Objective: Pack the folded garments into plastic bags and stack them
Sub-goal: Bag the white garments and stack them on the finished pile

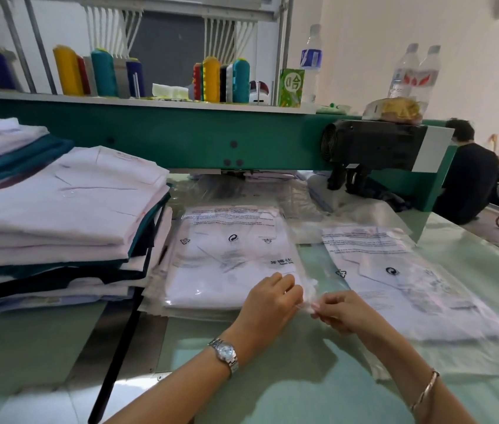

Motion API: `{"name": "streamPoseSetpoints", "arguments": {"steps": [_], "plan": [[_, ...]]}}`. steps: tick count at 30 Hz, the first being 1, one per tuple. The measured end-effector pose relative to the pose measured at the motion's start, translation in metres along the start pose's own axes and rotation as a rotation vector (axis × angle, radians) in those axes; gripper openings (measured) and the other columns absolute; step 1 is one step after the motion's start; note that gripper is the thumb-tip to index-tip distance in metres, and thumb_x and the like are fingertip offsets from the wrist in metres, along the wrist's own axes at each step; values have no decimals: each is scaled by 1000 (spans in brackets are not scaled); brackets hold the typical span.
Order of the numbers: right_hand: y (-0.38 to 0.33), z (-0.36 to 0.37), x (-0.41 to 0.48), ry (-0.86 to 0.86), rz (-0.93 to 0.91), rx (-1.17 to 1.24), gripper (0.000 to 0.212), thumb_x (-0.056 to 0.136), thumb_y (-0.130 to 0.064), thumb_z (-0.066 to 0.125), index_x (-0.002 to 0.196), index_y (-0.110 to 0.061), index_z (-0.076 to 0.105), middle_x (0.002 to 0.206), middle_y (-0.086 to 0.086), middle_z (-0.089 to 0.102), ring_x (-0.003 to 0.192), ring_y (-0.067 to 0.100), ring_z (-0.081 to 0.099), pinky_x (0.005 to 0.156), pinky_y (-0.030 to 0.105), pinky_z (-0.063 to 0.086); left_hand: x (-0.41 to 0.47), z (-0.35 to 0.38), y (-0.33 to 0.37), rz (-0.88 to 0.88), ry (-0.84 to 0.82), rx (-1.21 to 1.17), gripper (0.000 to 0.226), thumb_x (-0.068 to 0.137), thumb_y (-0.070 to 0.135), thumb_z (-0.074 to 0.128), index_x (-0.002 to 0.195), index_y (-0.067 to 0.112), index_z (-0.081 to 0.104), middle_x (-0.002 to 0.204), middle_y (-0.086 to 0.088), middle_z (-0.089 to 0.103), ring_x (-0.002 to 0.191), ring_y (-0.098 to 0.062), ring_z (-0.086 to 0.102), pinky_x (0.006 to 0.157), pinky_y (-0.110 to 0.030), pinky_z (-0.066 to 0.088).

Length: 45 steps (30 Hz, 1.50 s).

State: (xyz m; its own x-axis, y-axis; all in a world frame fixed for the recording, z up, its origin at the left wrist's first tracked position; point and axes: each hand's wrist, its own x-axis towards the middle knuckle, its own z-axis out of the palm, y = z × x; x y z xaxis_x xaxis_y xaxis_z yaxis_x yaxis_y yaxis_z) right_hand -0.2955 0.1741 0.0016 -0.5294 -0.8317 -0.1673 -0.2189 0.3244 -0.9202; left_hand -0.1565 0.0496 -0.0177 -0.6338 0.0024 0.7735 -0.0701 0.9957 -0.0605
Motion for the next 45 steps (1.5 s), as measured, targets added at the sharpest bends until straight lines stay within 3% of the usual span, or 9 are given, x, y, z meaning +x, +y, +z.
{"name": "streamPoseSetpoints", "arguments": {"steps": [3,6,8,10,14,23,31,40,45], "plan": [[3,2,2,-14,-19,20,29,91,-12,63,63,-7,63,50,2,47,37,4,34,37,13,23,0,4,0,11,26,47,19,79,13,72,71,15,55,73,-1,53,64,-21,49,54,-32,40],[5,1,1,-30,-54,67,34,94,-13,58,61,-9,58,50,-2,43,37,2,31,38,11,23,-5,7,-4,108,-3,9,2,86,18,63,85,17,64,88,0,57,76,-20,51,66,-32,42],[7,-1,0,-53,-68,71,36,97,-15,55,61,-12,55,50,-4,42,39,3,29,39,12,22,-7,10,-3,155,-13,13,13,90,30,61,94,20,68,97,2,60,83,-18,54,73,-32,41],[8,-1,-2,-65,-70,70,36,98,-14,51,62,-12,52,51,-5,41,40,3,28,40,12,22,-4,15,1,172,31,61,19,92,38,62,89,21,71,93,4,62,80,-17,55,73,-31,43],[6,-1,-2,-43,-24,68,33,99,-13,50,66,-11,49,51,-4,36,45,9,22,42,20,15,4,19,5,219,115,156,26,95,29,63,71,19,64,78,1,56,70,-19,50,64,-32,40],[5,0,-3,3,20,133,31,96,-11,53,66,-5,48,49,0,30,43,11,21,41,21,17,4,3,2,374,37,306,31,82,3,66,59,17,49,70,-1,50,61,-19,43,57,-31,32],[10,-5,2,-38,32,136,37,96,-11,54,60,-8,47,43,-6,31,36,7,19,37,16,15,-23,-28,-25,419,0,374,33,85,8,68,59,17,50,71,1,49,58,-18,37,55,-29,28],[15,-7,3,-53,40,104,34,95,-17,56,63,-9,47,51,1,24,43,11,16,38,19,14,-73,-71,-77,409,-38,444,28,81,6,71,67,20,51,77,1,40,61,-17,36,55,-30,28],[11,-9,3,-59,79,105,35,96,-16,54,62,-9,45,49,0,22,41,10,15,37,17,13,-105,-116,-107,389,-39,428,25,82,10,72,67,19,55,78,1,48,59,-17,44,51,-31,36]]}}
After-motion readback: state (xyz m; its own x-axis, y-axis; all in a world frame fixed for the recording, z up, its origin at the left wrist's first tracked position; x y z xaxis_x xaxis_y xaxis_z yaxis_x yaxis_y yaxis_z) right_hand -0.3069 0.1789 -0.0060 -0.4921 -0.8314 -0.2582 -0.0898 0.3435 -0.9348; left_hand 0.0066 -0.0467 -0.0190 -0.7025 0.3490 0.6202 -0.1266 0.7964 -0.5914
